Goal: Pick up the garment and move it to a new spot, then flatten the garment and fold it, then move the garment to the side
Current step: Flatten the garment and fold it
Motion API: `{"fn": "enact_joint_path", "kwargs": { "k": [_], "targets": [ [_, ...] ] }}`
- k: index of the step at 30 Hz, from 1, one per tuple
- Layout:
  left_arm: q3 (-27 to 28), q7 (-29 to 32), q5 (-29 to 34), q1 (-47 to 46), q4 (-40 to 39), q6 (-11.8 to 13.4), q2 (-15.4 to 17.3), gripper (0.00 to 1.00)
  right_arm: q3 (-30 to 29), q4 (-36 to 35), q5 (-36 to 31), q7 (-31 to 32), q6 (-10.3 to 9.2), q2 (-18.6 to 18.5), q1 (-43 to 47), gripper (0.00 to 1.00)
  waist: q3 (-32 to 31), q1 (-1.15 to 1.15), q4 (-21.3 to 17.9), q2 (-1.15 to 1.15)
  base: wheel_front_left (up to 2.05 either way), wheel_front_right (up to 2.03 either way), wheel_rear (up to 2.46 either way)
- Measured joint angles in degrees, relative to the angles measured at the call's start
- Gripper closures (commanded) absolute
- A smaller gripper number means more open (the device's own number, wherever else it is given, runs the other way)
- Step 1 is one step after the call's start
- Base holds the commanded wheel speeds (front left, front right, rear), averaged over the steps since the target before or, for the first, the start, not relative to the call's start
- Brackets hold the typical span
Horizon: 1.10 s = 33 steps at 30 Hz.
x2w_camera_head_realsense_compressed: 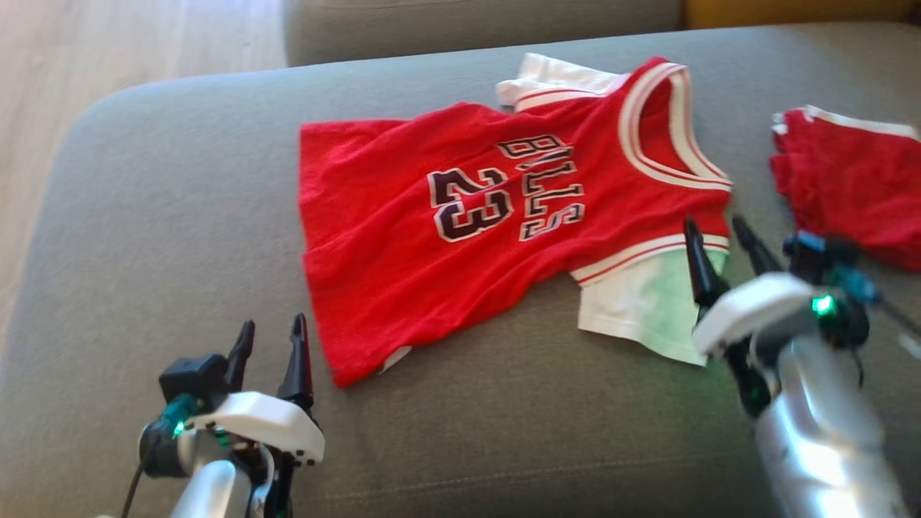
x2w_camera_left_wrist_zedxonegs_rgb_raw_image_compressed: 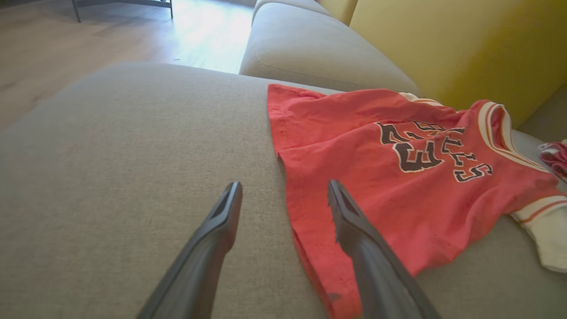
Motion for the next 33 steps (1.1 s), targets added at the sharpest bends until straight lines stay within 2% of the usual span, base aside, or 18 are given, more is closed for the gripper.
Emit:
{"fn": "enact_joint_path", "kwargs": {
  "k": [3, 4, 7, 15, 21, 33],
  "targets": [
    [-1.3, 1.6, -0.2, 0.0, 0.6, -0.5, 0.0, 0.0, 1.4, -7.2, 3.4, 1.5, 0.0, 0.1, 5.7, 0.0, 0.2, 0.0, -1.5, 0.0, 0.0, 0.0, 0.0],
    [-1.3, 1.6, -0.2, 0.0, 0.6, -0.5, 0.0, 0.0, 1.4, -7.2, 3.4, 1.5, 0.0, 0.1, 5.7, 0.0, 0.2, 0.0, -1.5, 0.0, 0.0, 0.0, 0.0],
    [-2.4, 4.1, -0.2, -0.1, 2.1, -0.5, 0.0, 0.0, 1.5, -14.3, 4.7, 4.2, 0.0, 0.1, 8.8, 0.0, 0.9, 0.0, -2.6, 0.0, 0.0, 0.0, 0.0],
    [-2.5, 9.5, -0.2, -0.7, 6.1, 1.3, 0.3, 0.0, 0.7, -27.6, 5.5, 10.2, 0.0, 0.2, 13.8, 0.0, 2.4, 0.0, -4.0, 0.0, 0.0, 0.0, 0.0],
    [-3.3, 10.4, -0.5, -0.9, 6.3, 1.0, 0.3, 0.0, 0.3, -31.7, 5.5, 12.5, 0.0, 0.4, 16.1, 0.0, 2.0, 0.0, -3.6, 0.0, 0.0, 0.0, 0.0],
    [-5.6, 11.9, -1.4, -0.1, 4.8, 0.0, 0.2, 0.0, 0.3, -33.3, 5.5, 14.2, 0.0, 0.5, 17.3, 0.0, 1.2, 0.0, -3.6, 0.0, 0.0, 0.0, 0.0]
  ]
}}
